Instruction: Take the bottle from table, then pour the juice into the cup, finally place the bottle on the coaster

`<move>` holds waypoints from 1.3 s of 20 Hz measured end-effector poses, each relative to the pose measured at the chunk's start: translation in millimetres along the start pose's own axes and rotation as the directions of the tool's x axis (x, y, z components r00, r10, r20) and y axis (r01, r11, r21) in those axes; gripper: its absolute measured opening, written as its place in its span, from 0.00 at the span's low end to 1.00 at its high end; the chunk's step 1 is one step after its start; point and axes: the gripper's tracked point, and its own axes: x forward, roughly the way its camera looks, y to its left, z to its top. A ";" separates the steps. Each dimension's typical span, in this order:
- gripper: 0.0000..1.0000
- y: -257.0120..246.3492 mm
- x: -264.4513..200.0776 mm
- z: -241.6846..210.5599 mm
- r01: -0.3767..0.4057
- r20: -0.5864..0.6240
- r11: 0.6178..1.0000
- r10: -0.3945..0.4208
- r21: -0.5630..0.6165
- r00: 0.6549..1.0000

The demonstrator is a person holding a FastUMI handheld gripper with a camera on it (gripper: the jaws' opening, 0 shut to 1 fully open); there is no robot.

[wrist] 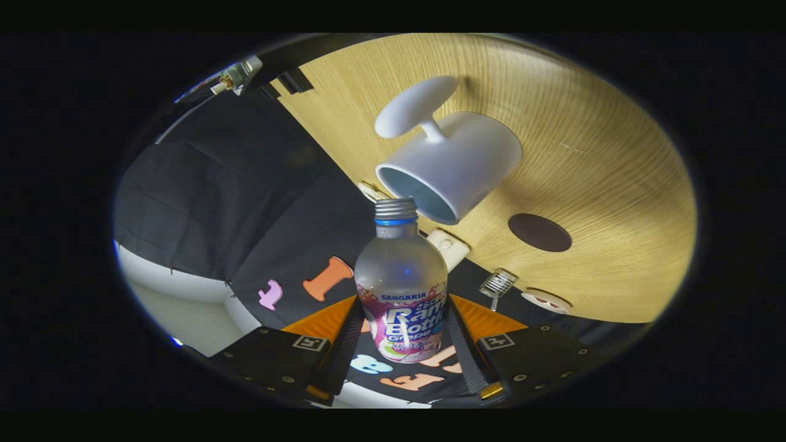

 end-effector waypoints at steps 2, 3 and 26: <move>0.74 -1.4 0.9 -1.0 0.001 0.005 1.000 -0.001 -0.013 1.000; 0.74 -2.2 2.9 -1.5 0.007 0.004 0.999 -0.007 -0.034 1.000; 0.75 -54.3 10.5 -6.9 0.119 0.076 0.243 -0.179 -0.963 0.981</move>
